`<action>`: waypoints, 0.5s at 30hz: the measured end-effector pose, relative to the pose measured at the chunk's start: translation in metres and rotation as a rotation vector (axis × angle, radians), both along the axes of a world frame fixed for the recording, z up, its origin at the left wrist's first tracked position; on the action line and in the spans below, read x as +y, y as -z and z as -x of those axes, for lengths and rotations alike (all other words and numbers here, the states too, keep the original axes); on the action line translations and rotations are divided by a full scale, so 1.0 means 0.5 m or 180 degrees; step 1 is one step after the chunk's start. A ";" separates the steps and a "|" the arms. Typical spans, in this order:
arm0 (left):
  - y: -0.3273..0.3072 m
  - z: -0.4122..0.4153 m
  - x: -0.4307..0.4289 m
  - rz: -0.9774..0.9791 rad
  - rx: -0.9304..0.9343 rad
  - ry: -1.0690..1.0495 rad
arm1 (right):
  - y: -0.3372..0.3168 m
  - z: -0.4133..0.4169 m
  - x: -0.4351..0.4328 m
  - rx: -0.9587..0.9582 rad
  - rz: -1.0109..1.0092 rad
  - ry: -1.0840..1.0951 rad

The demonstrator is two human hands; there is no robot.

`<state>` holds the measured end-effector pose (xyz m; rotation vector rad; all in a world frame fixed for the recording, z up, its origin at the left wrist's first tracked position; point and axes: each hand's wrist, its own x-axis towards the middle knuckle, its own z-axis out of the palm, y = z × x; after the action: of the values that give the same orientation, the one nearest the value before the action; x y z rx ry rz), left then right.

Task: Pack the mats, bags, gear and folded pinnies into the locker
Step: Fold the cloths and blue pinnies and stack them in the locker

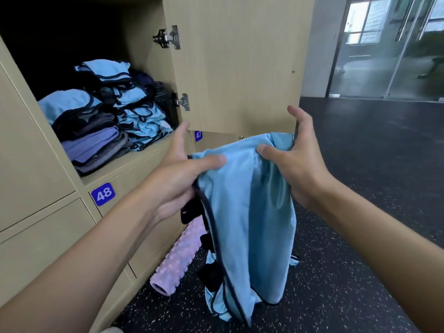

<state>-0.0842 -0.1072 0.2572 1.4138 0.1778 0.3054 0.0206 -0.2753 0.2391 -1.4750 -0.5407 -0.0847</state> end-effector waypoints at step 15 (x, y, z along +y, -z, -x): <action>-0.010 0.008 0.015 0.0144 0.0006 -0.0691 | 0.016 0.017 0.016 0.0321 0.0061 -0.0736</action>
<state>-0.0883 -0.0997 0.2620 1.3520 0.3390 0.4761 0.0122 -0.2672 0.2313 -1.4176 -0.6273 0.1760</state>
